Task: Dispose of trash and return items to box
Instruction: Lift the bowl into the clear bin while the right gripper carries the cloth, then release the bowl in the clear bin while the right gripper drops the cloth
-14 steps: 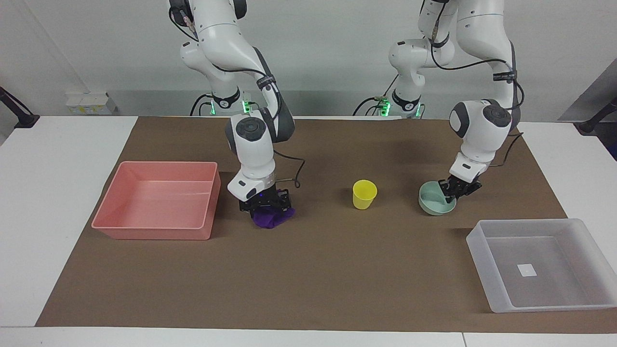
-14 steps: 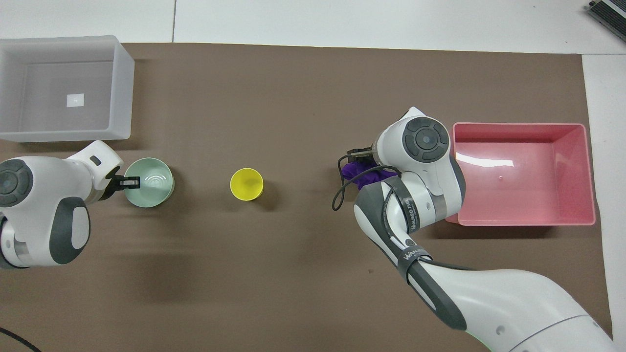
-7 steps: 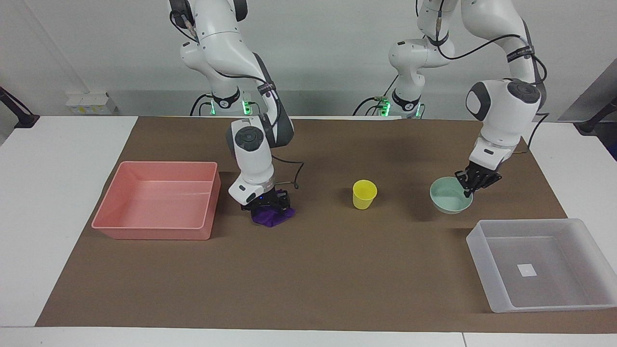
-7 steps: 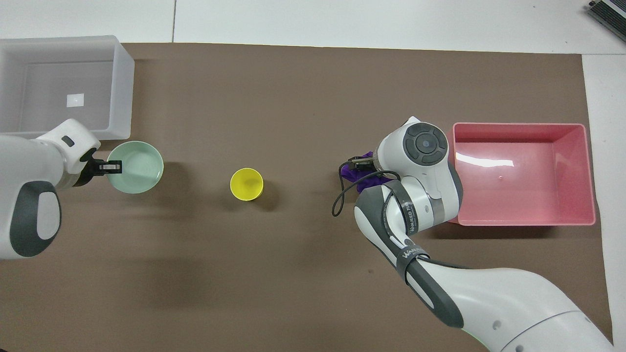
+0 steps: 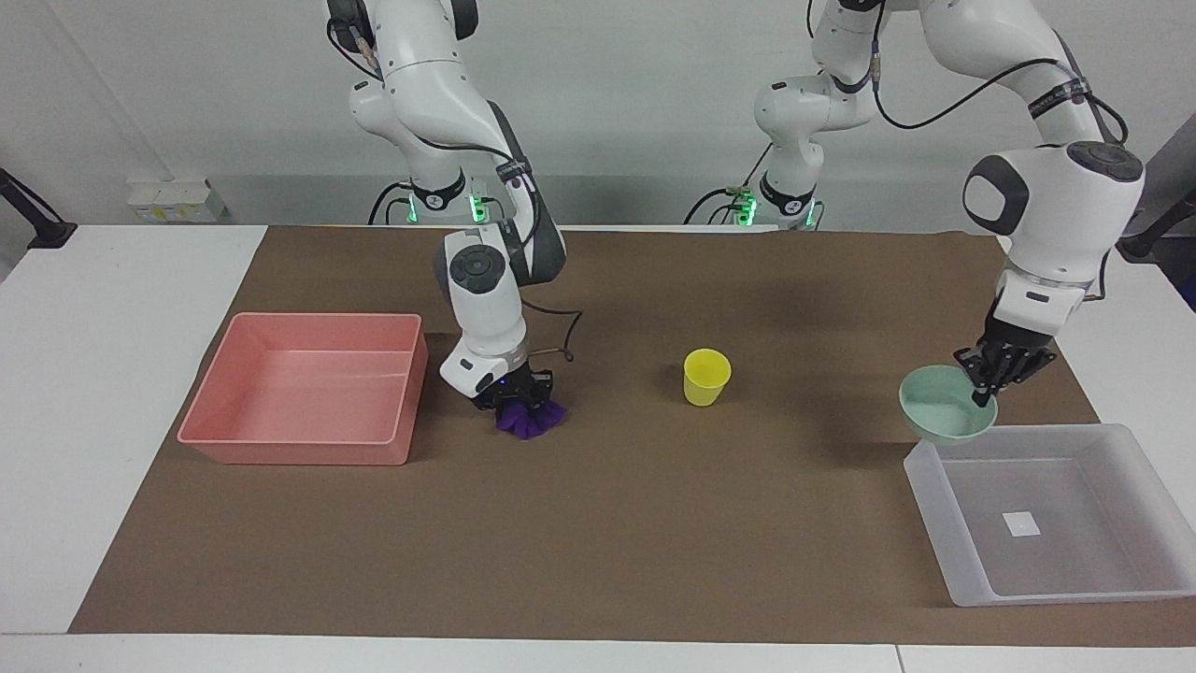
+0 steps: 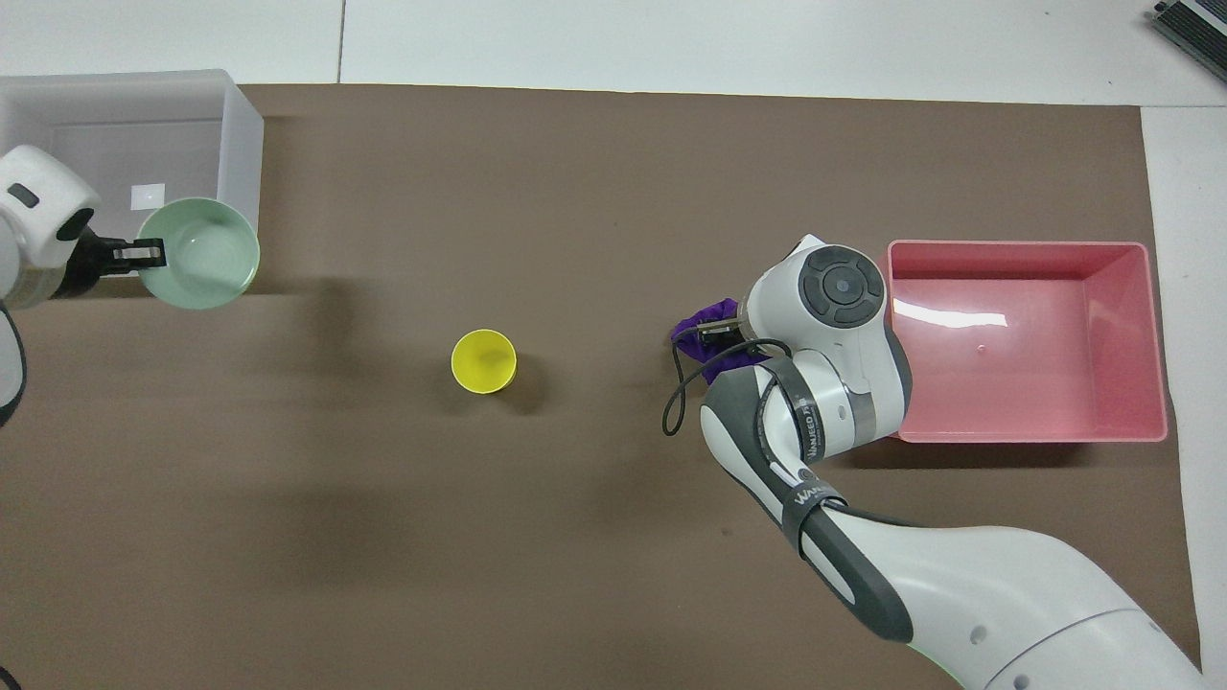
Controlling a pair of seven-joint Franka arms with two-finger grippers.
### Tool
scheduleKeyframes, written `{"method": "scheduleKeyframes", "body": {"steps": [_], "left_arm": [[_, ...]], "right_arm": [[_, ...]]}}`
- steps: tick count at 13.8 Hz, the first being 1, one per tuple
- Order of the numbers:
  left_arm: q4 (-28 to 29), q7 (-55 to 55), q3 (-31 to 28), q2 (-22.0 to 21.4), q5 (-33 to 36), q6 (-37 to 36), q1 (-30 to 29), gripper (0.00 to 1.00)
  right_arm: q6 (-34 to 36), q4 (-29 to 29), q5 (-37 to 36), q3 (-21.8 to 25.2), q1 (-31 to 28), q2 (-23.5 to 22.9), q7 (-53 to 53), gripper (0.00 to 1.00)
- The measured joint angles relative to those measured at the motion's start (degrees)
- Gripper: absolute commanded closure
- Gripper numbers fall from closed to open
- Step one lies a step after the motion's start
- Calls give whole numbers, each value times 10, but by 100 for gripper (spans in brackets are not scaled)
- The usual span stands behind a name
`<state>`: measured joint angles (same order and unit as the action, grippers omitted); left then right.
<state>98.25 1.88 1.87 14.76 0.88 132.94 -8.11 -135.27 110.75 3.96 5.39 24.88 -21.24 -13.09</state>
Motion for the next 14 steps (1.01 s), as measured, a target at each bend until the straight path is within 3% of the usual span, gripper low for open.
{"method": "scheduleKeyframes", "body": {"steps": [4,7,10,14], "left_arm": [[-144,36,0,128,1,-1,-27,100],[-207,55,1,201,1,-1,-41,100],[-216,62,1,235,1,-1,-46,100],[-188,63,2,242,1,12,-46,100]], "right_arm": [[93,-15,1,5,-4,58,-18,100],[201,-46,0,6,-23,131,-28,100],[255,-67,-1,7,-67,191,-27,100],[278,-85,-23,7,-128,214,25,100]]}}
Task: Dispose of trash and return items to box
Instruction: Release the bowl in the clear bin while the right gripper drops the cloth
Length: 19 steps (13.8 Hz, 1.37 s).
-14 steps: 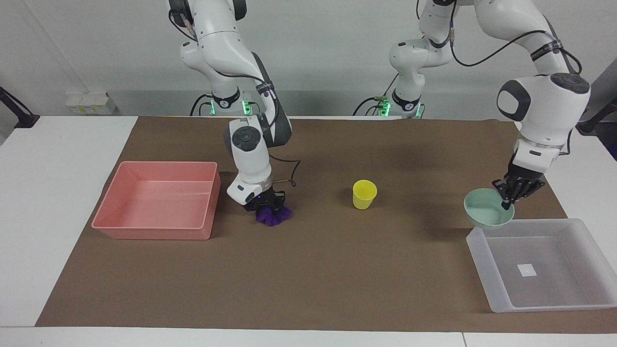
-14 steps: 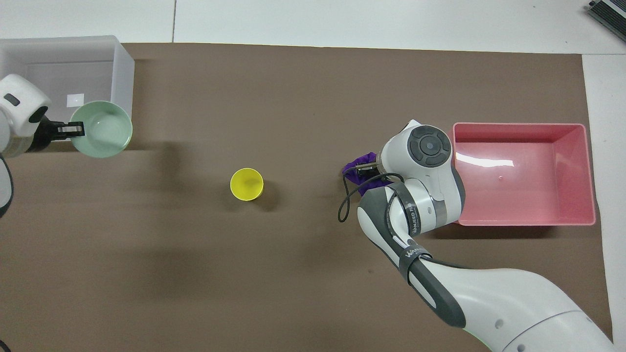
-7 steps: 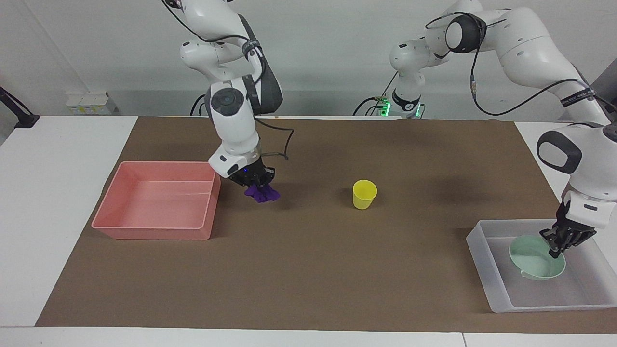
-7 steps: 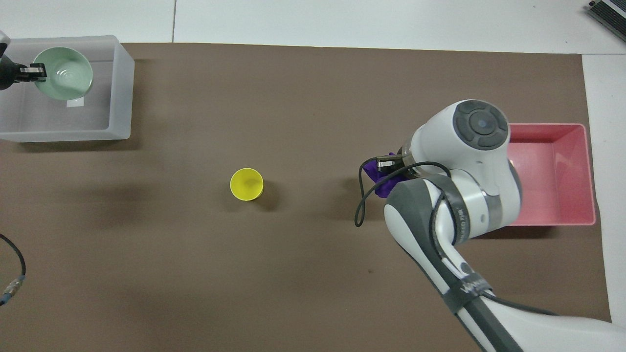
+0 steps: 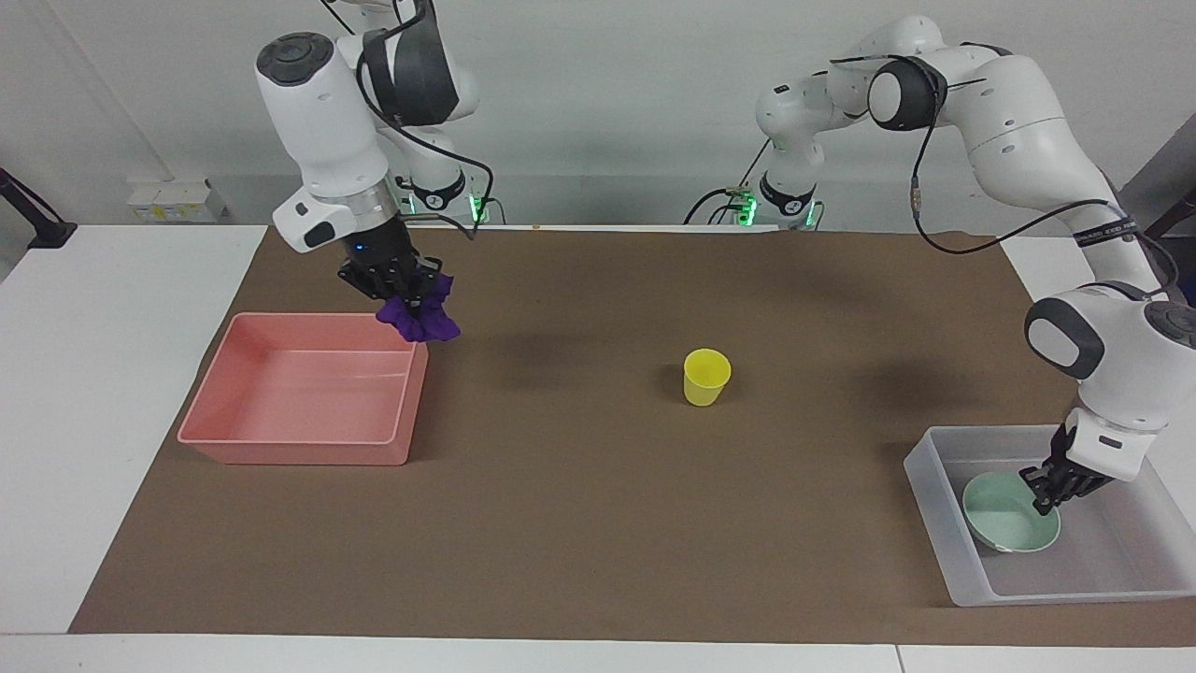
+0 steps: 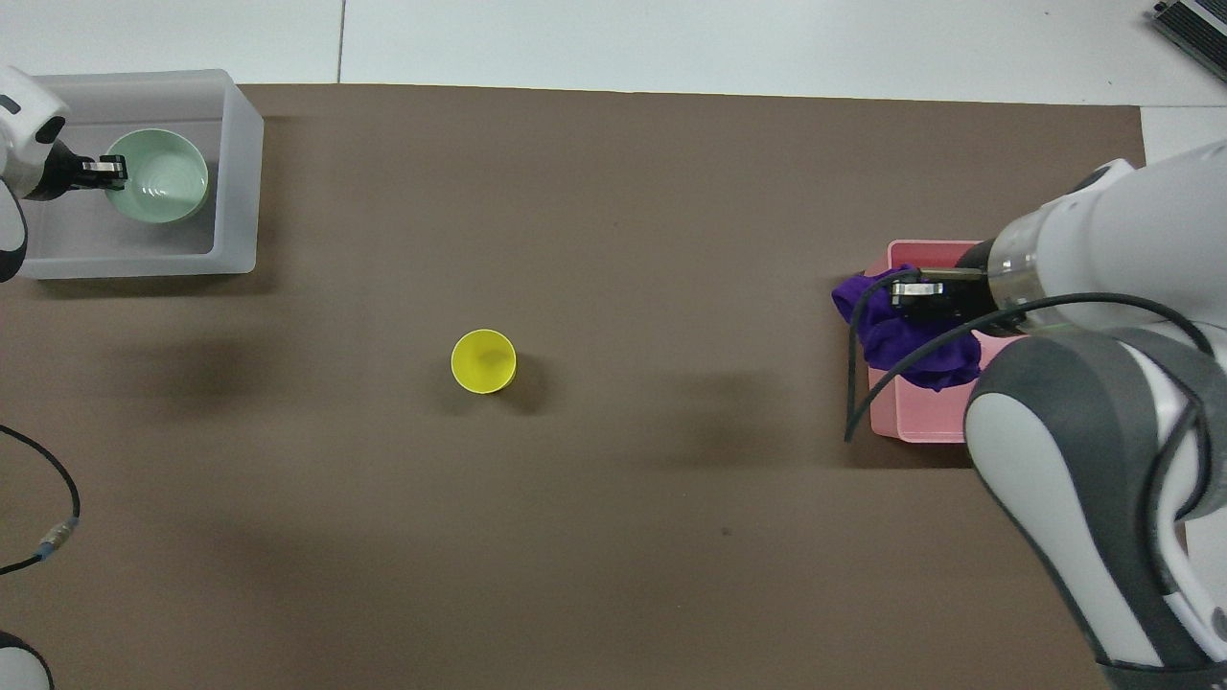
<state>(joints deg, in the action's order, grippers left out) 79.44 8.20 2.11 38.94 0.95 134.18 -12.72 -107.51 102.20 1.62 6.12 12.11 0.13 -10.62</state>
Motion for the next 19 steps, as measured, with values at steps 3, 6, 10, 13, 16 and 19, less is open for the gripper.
{"method": "scheduleKeyframes", "body": {"steps": [3,6,10,13,16,19], "left_arm": [[4,3,2,-2,0,9,2,5],[3,5,6,-7,1,9,3,0],[3,6,14,-51,1,-15,24,0],[12,6,15,-114,1,-89,51,0],[89,-2,16,-193,0,-111,83,0],[196,-51,17,-270,0,-113,132,0]], "right_arm": [[-23,8,-5,1,-59,-9,73,100],[-89,53,-5,2,-104,-30,130,100],[-198,126,-5,2,-128,-73,157,100],[-242,164,-5,2,-132,-86,169,100],[-293,194,-5,2,-141,-91,176,100],[-314,205,-5,2,-149,-103,176,8]]}}
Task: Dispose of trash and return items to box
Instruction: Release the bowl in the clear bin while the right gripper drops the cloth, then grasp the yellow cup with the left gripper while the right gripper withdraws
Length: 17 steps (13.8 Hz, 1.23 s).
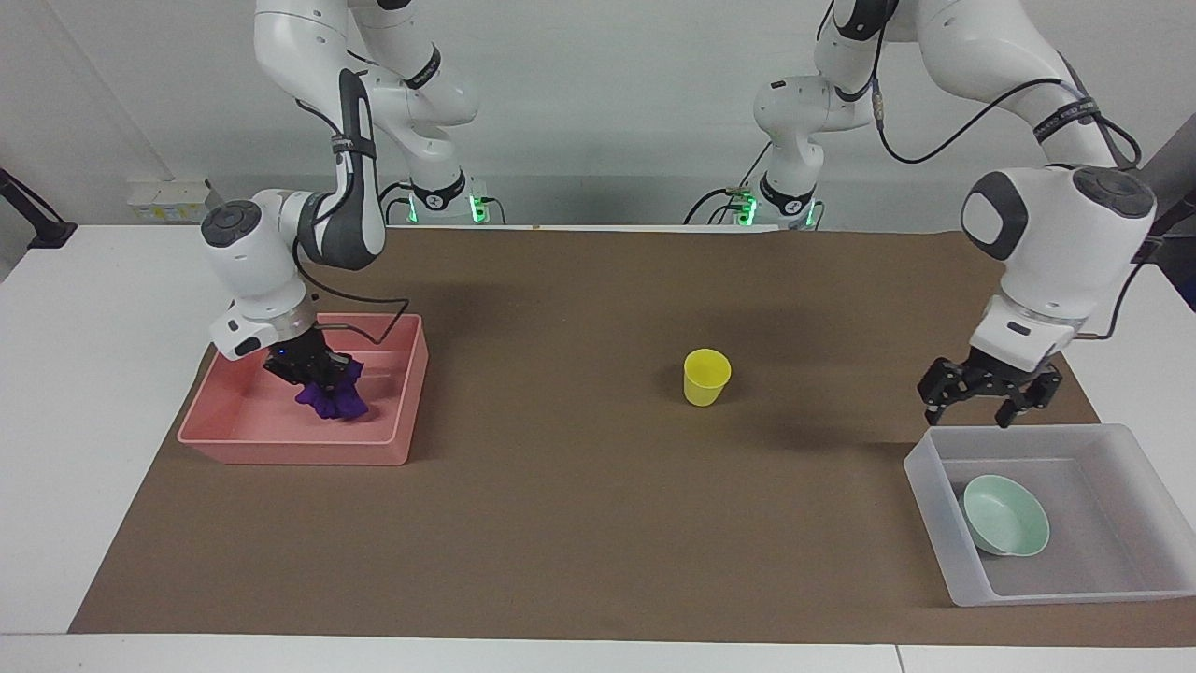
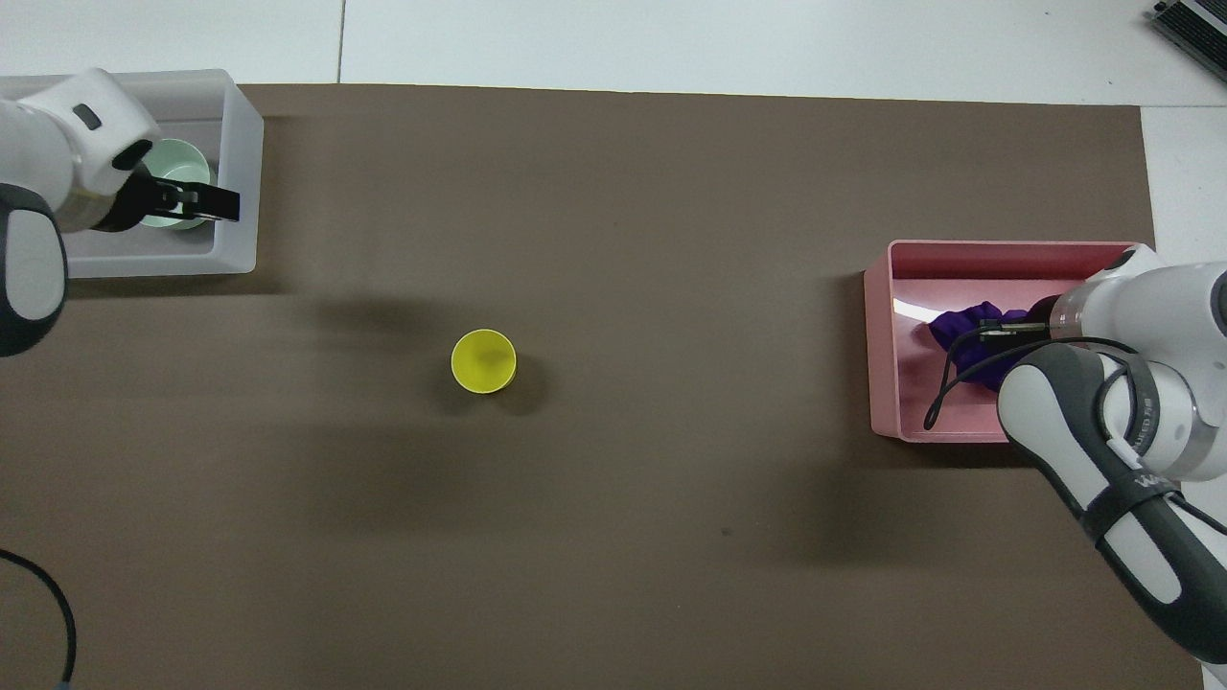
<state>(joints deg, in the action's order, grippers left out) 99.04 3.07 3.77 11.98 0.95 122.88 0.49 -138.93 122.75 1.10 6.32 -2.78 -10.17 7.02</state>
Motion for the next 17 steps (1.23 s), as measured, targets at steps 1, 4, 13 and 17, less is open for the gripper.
{"method": "scheduleKeyframes", "body": {"steps": [1,4,13,17], "left_arm": [[27,-17,0,-17,0,0,20,0],[83,-42,1,-39,0,17,76,0],[229,-135,1,-62,0,139,193,0],[267,-179,1,-56,0,210,215,80]], "right_arm": [[-1,1,0,0,-3,-3,0,0],[-2,-2,0,-1,-4,-3,0,0],[104,-51,-9,-12,61,75,-131,0],[258,-136,-19,-12,75,104,-151,0]]}}
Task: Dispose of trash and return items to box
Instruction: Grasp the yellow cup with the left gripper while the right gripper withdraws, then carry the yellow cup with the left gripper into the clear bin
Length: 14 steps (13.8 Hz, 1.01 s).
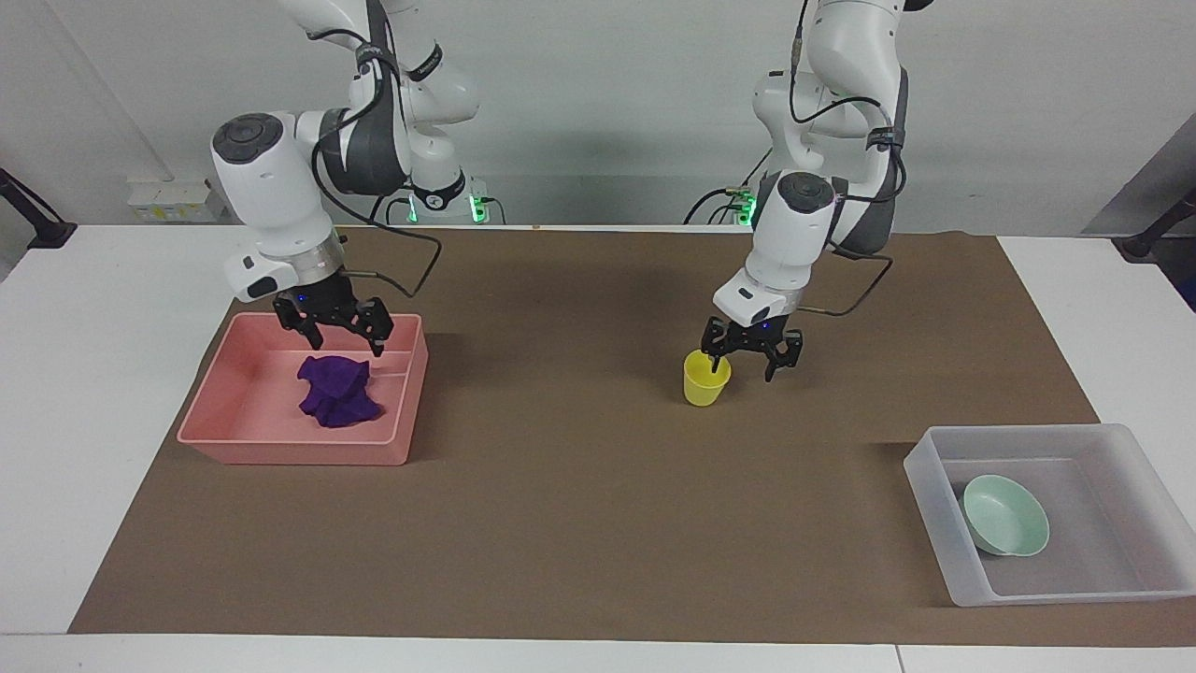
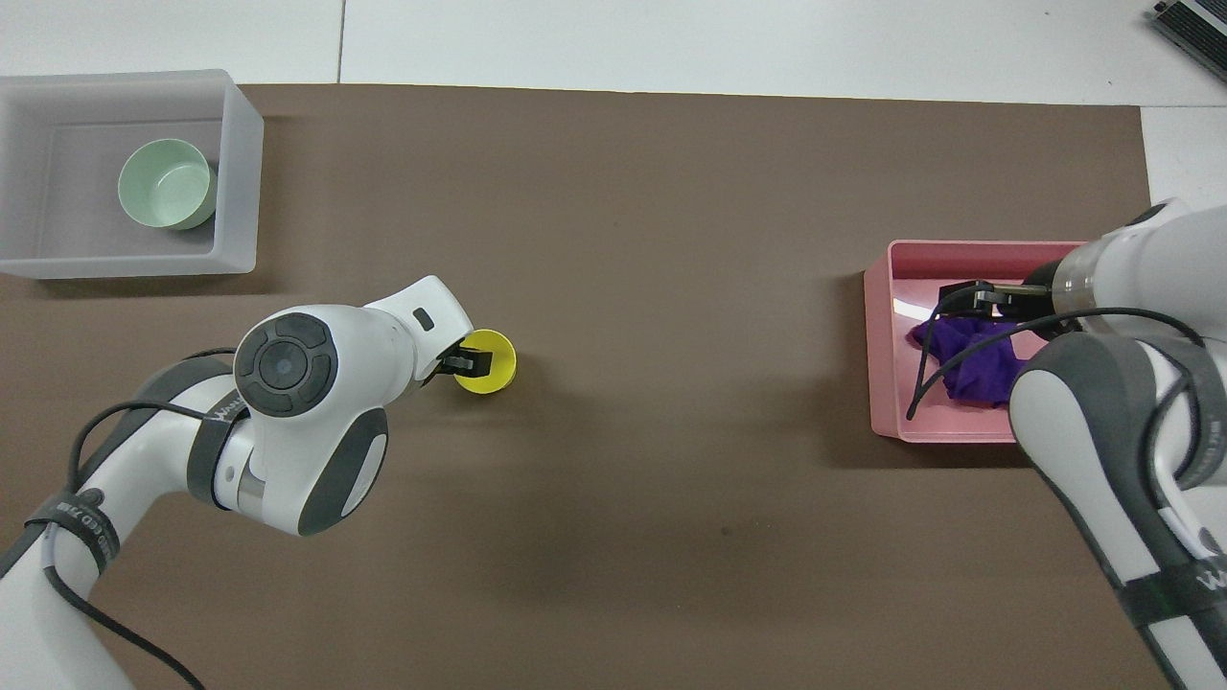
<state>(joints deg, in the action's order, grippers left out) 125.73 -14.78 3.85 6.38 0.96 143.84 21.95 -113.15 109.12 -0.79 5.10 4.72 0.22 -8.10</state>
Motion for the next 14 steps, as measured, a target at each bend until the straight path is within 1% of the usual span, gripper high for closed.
{"method": "scheduleKeyframes", "body": {"steps": [1,4,7,8,9,11,14], "left_arm": [[3,-15,0,5,0,8,5,100],[4,-63,0,12,0,12,14,100],[0,-75,-3,9,0,10,15,100],[-6,-75,-6,4,0,-3,13,100],[-16,-75,-9,-3,0,-24,9,100],[-47,-75,-15,-15,1,-55,-14,100],[-92,-58,-21,-14,32,-62,-74,100]], "right_arm": [[37,-28,-1,0,-1,7,0,0],[123,-95,-1,1,-4,24,0,0],[218,-158,-1,4,-8,28,0,0],[240,-176,-1,4,-8,28,0,0],[250,-185,-1,4,-8,29,0,0],[251,-181,-1,4,-8,29,0,0],[249,-170,-1,4,-7,29,0,0]]}}
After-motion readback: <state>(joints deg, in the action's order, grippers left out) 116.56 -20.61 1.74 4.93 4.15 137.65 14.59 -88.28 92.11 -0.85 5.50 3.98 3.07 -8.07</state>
